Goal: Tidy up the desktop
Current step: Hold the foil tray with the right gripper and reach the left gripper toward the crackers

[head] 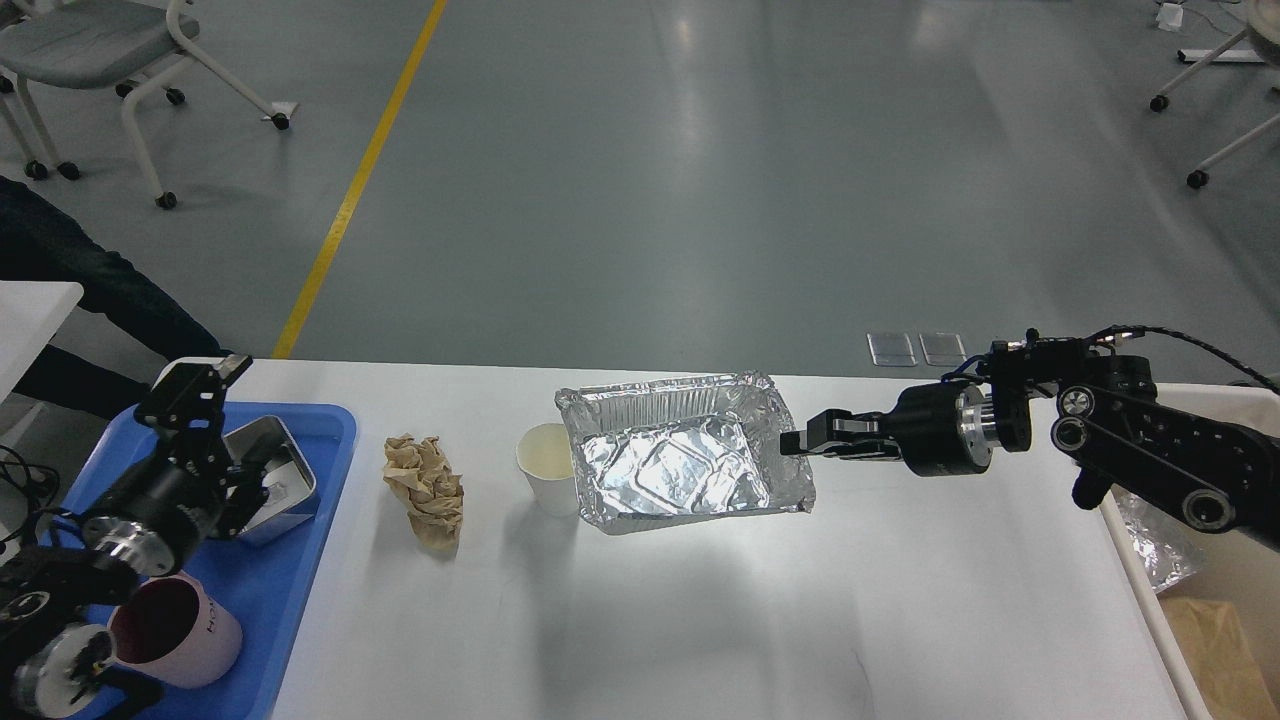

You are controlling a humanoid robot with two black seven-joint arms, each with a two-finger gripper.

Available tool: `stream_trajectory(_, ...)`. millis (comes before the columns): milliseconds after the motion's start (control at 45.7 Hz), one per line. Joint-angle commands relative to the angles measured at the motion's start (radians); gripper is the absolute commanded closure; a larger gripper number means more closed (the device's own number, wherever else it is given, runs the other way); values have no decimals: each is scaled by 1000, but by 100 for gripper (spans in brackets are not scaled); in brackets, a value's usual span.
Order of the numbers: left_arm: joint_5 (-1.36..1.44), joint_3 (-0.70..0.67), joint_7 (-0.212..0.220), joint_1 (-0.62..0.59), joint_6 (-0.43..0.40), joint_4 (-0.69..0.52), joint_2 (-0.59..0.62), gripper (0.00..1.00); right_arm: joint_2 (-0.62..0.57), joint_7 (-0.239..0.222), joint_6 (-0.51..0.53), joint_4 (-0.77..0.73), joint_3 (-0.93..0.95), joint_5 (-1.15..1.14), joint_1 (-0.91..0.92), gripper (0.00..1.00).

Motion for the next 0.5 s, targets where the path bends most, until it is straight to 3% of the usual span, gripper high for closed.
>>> stream_trajectory(0,8,2,-3,54,7,-29,172,3,1,0,0,-2,-1,-2,0,100)
stream_trajectory(88,8,8,-20,63,-4,-32,273,3,1,0,0,-2,-1,-4,-3,100)
stream_trajectory(241,8,34,-117,84,-67,-54,434,4,-2,0,-1,0,-1,-5,-9,100)
stream_trajectory(482,9,87,-117,92,-113,-77,640,4,-26,0,-1,3,-1,-5,-11,100)
